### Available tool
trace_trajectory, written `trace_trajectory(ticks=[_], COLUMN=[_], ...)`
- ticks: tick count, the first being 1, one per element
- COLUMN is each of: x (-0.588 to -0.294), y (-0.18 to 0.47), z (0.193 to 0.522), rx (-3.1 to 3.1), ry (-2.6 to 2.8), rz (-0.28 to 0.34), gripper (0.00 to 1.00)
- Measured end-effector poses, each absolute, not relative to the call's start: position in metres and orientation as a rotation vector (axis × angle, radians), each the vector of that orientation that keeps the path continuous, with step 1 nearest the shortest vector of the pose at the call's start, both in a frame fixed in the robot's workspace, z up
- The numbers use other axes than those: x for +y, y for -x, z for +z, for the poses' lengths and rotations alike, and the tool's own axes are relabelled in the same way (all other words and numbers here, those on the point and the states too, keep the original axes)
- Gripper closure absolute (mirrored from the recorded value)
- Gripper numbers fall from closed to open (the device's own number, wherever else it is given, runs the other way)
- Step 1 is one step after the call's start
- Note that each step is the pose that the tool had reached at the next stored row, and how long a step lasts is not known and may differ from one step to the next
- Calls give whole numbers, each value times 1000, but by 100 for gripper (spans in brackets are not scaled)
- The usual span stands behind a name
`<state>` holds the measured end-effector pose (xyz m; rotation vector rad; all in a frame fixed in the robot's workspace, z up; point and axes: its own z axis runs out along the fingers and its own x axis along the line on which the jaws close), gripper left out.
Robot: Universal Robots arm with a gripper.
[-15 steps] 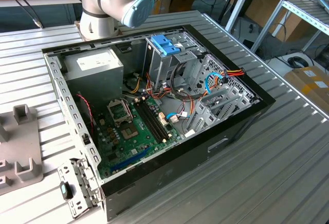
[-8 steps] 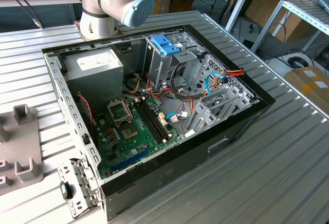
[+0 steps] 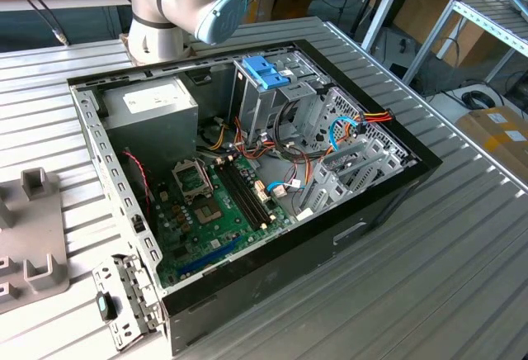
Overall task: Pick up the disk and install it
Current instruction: 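Pick up the disk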
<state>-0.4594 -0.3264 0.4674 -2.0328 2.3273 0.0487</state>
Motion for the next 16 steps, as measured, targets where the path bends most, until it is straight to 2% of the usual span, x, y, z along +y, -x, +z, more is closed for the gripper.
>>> trace_trajectory(ticks=[16], x=[-326], y=[459], z=[478], rx=[2327], ry=[2033], rz=[49], gripper=[63])
